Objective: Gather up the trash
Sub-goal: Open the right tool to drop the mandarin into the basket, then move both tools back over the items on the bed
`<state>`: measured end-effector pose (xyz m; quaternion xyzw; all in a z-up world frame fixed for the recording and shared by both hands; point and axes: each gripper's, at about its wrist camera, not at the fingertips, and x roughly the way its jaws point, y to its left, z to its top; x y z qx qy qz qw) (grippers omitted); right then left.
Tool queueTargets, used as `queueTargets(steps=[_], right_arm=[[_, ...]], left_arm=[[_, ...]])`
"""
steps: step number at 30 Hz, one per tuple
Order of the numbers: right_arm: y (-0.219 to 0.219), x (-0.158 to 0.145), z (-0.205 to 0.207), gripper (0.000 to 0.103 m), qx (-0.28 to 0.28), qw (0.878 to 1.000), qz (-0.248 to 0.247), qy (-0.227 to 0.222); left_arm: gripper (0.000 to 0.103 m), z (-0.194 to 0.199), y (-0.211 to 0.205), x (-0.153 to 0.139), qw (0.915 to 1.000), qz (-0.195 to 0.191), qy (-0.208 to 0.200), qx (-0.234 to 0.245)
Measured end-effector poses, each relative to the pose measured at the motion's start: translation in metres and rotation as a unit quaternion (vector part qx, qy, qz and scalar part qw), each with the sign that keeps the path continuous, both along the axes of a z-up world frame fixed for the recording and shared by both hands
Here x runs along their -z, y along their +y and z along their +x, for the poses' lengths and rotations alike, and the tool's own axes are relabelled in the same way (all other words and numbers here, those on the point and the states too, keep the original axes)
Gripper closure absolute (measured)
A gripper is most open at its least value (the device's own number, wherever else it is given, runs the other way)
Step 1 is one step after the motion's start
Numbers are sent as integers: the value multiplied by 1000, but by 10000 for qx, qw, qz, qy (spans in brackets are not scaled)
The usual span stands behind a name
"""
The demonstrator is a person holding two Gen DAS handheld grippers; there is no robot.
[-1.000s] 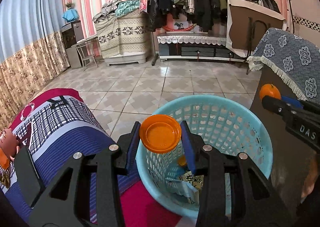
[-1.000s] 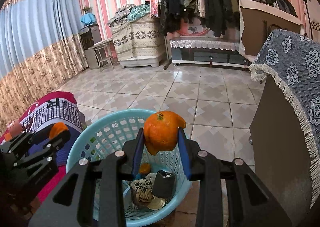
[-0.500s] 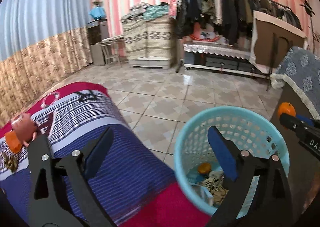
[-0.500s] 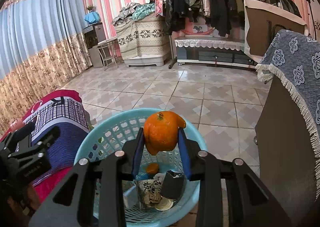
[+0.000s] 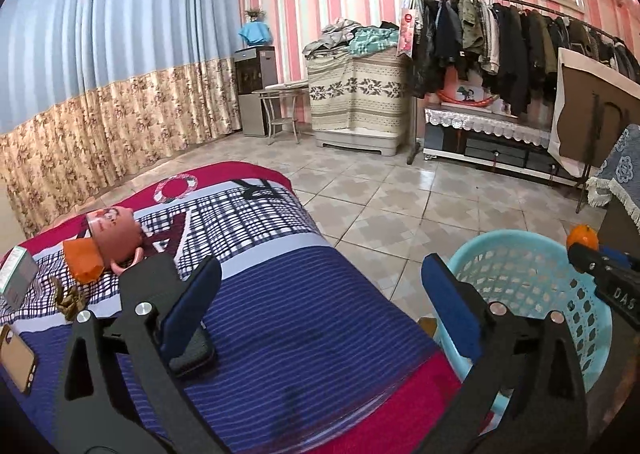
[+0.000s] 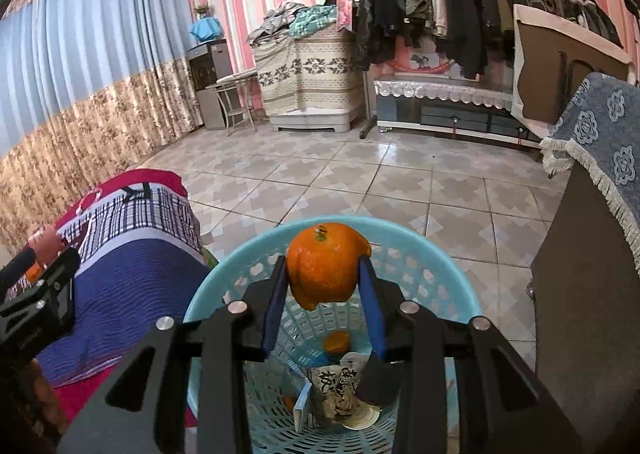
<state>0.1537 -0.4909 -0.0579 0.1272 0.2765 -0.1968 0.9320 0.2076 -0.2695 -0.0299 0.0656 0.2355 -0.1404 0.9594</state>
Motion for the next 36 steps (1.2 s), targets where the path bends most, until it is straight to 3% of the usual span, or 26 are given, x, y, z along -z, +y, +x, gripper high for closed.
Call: queueTargets(steps=[2,4,10,21,36], right_arm=[[4,0,1,56,6,9999,-139,22],[4,-3,0,40,22,9999,-162,-39],[1,-13,-8,17,149,9995,-186,-223],[8,-19,-7,12,121,9991,-294,-282],[55,-22,12,12,-342,9982,-445,-231]], left_arm=[[6,1,4,-1,10000,-65,41,-27],[6,2,8,-2,9999,-109,65,-54],[6,-1,21,-4,9997,-184,29,-161],[6,-1,41,-10,9996,-165,-5,-242],[6,1,133,-9,9968,-89,90,-789]])
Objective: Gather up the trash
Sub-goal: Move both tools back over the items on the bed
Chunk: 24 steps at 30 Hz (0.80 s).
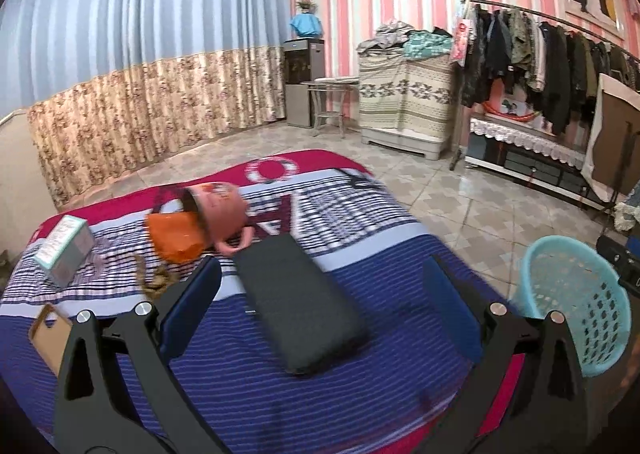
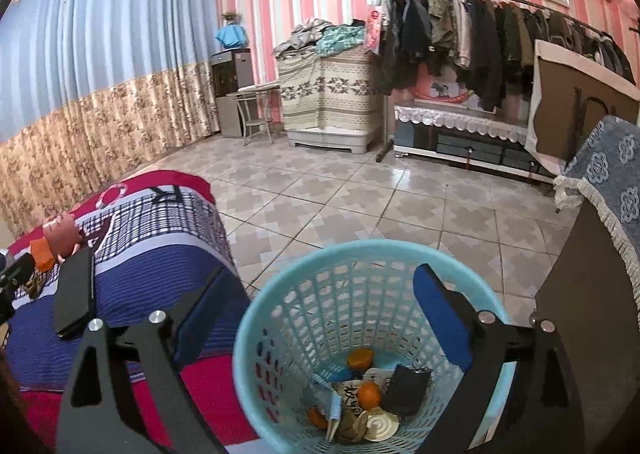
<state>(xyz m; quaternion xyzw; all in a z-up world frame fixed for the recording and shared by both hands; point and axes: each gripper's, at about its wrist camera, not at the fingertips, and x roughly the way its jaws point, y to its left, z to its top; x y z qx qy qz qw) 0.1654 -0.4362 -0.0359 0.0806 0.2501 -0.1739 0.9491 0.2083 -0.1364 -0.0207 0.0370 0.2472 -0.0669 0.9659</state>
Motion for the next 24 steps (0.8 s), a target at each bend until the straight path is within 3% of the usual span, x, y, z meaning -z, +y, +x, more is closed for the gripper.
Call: queueTargets(steps=[17,24], right_arm=[[99,10,37,12,-964,9951,-37,192],[130,22,54,12,-1225,9915,-94,424]], left_arm=[[6,8,150,27,9936,216,521,-977],[6,36,174,43,9900,295,856,-1081]])
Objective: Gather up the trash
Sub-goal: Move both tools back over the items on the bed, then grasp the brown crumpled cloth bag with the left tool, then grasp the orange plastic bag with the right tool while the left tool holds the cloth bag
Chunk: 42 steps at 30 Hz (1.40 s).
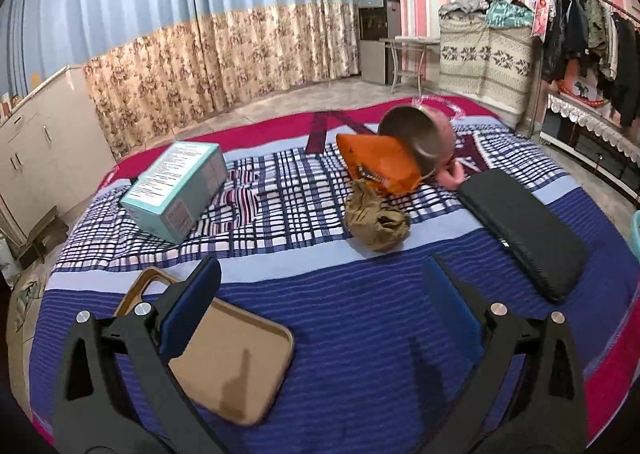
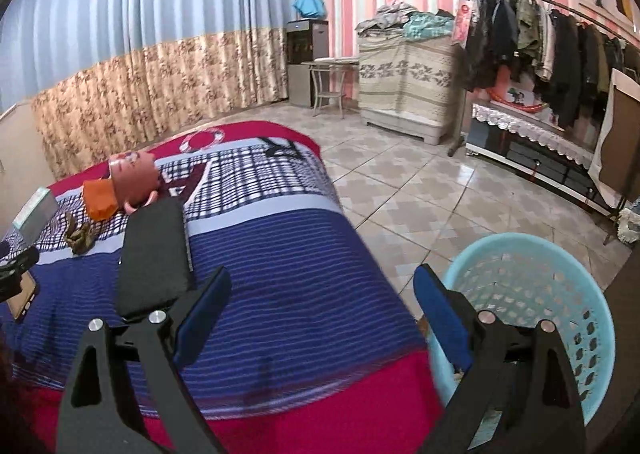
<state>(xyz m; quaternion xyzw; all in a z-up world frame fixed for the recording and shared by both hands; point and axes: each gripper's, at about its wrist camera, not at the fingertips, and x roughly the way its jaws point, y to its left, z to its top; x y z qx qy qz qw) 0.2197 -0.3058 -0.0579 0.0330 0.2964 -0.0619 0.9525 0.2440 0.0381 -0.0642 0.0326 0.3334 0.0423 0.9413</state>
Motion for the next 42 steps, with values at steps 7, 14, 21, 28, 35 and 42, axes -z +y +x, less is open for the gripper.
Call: queueTargets(steps=[7,14,21,28,35,42], right_arm=[[6,8,10,12,11,9999,-1,149],[3,9,10,12,82,9997,-45,203],[5,12,12,12,54,9996,-96,257],[9,14,11,12,49,9996,-91,244],[26,11,7,12,-109,9996,-169,192],[67,0,5,12,-424,9989,-203,83]], left_arm=[[6,42,-14,14,9989,-249,351,158],[33,82,-29,30,9958,-192,843,313],[55,83,-29,32,9949,-340,860,411],[58,61,-20,18,9969,-325,590,397],[58,19,31,6,9987,-372,333,76],[58,-16,93,1,9986,-208,-49,-474]])
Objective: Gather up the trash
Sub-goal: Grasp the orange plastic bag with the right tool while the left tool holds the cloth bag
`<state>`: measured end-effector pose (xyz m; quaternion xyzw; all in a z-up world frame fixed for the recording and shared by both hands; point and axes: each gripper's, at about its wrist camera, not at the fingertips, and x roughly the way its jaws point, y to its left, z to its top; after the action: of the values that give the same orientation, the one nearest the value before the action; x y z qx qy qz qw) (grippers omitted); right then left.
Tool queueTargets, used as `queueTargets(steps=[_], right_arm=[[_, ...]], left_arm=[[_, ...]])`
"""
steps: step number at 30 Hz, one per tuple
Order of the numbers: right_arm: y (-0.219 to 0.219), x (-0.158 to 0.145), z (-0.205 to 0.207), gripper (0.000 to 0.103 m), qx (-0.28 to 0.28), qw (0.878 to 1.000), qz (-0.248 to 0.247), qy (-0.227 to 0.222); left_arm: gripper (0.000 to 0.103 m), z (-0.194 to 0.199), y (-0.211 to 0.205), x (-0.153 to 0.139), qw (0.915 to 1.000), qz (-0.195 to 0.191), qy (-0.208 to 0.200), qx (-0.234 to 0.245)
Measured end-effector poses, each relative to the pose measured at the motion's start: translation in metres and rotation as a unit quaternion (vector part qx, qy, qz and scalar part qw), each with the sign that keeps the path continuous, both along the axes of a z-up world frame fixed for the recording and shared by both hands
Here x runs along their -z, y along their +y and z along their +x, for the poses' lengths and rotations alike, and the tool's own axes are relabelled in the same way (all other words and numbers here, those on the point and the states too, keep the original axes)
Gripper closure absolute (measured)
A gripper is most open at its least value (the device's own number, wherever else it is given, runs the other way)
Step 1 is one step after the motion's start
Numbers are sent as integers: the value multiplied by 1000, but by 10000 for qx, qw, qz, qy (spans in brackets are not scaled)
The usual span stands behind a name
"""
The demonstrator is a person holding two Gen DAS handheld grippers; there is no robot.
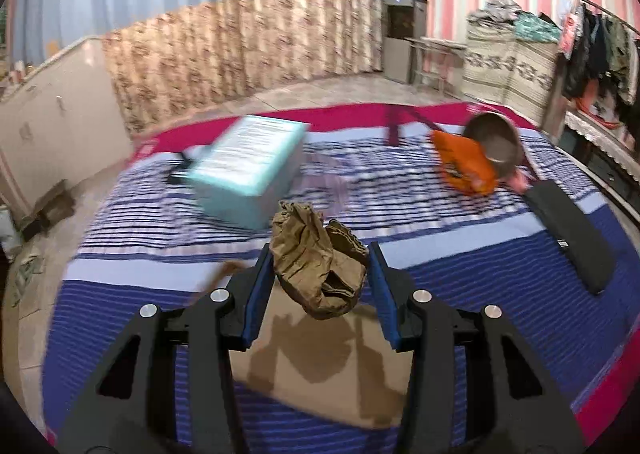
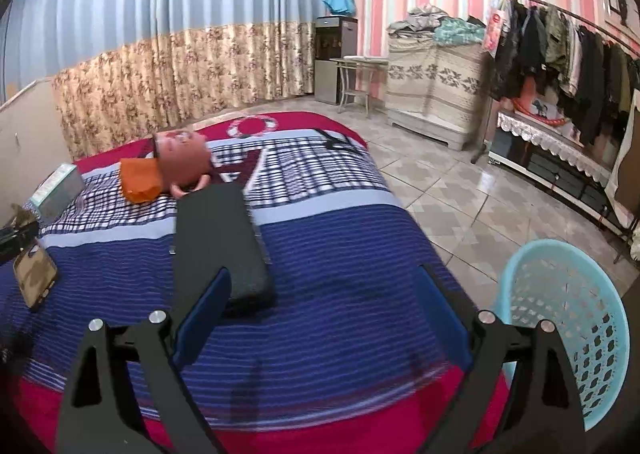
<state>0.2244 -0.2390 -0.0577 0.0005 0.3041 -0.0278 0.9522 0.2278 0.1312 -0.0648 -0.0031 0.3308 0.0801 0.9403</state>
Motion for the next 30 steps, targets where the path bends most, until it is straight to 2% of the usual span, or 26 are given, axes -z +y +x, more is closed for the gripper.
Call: queueTargets(steps=[3,9,15,22,29,30], right_arm=[[21,-4,4,12,-155,9998,-118,-2],[64,-18,21,12,-558,9984,28,-58],[122,-11,54,13,-1100,9938,46,138],[184,3,101,14,-1479,9884,-33,336],[212,19,151,27,-1455,9874,-111,614],[213,20,156,36,-1464,9870,-93,664]], left_arm=[[58,-5,31,1,9995,118,-46,-291],[58,3,66,12,9966,148,-20,-808],[58,6,77,21,9971,-141,61,-747],[58,5,72,22,9975,9,-48,-710],[57,3,76,23,9975,-118,-68,-700],[57,3,76,23,9975,-126,-54,-692]])
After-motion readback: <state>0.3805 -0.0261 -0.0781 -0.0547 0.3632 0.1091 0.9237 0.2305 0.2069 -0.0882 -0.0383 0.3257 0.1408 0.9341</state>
